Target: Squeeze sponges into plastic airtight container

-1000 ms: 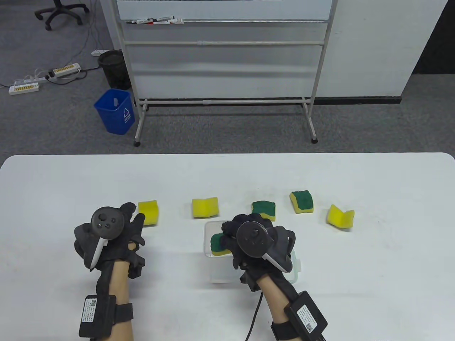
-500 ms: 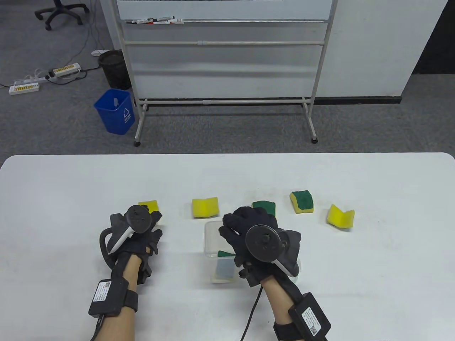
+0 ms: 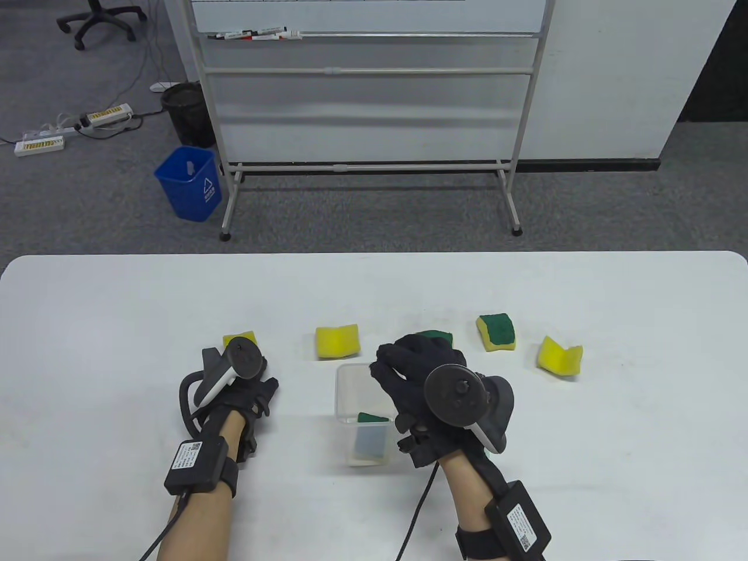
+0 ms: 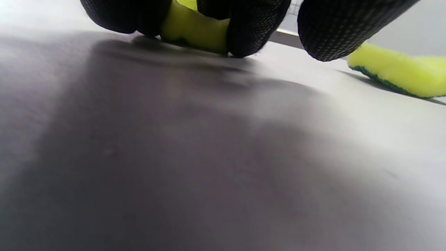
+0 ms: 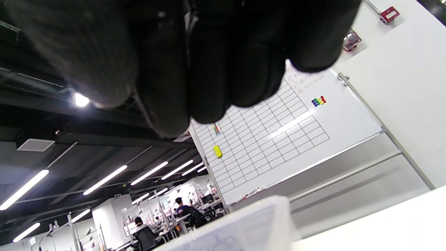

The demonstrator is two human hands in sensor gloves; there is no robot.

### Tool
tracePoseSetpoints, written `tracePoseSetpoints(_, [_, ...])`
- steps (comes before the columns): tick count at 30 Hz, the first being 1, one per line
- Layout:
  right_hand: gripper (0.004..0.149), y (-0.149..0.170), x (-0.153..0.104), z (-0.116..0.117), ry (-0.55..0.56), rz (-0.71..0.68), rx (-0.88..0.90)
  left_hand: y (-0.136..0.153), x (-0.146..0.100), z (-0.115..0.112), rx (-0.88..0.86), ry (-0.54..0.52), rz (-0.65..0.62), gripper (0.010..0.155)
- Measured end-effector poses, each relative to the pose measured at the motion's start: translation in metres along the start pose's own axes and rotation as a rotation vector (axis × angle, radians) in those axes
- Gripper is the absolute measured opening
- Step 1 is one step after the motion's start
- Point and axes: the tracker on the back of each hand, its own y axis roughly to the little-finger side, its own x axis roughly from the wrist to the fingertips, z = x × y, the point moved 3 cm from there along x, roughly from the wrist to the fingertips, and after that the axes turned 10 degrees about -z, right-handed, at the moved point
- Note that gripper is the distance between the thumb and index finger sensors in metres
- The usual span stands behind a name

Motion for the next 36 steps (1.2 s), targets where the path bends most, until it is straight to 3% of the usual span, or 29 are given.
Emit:
tracePoseSetpoints(5, [0.048, 0.001, 0.0, -0.004, 0.013, 0.006, 0.027, 0.007, -0.011, 0.007, -0.144, -0.043, 0.003, 0.071])
tracePoseSetpoints(9, [0.048, 0.005, -0.001, -0.007, 0.021, 0.021, 0.057, 0.009, -0.026, 0.022, -0.364, -0.134, -0.029, 0.073])
tracePoseSetpoints(15, [0.052, 0.006, -0.001, -0.01, 0.041, 0.03, 0.122, -0.015, -0.057, 0.073, -0.731, -0.318, -0.252, 0.073])
tracePoseSetpoints(20, [0.062, 0.006, -0.001, -0.008, 0.058, 0.026, 0.176, -0.055, -0.086, 0.11, -0.955, -0.378, -0.494, 0.073])
tracePoseSetpoints(24, [0.071, 0.005, -0.002, -0.009, 0.064, 0.005, 0.301, -0.101, -0.12, 0.143, -1.094, -0.318, -0.78, 0.071])
tracePoseSetpoints(28, [0.082, 0.001, -0.001, -0.012, 0.069, -0.051, 0.537, -0.143, -0.146, 0.153, -1.187, -0.165, -1.017, 0.071])
tracePoseSetpoints(33, [0.085, 0.002, 0.0, -0.008, 0.023, -0.097, 0.751, -0.175, -0.154, 0.139, -1.287, 0.038, -1.135, 0.071])
tracePoseSetpoints(36, [0.078, 0.006, 0.0, -0.002, -0.011, -0.069, 0.795, -0.18, -0.15, 0.132, -1.292, 0.057, -1.123, 0.071])
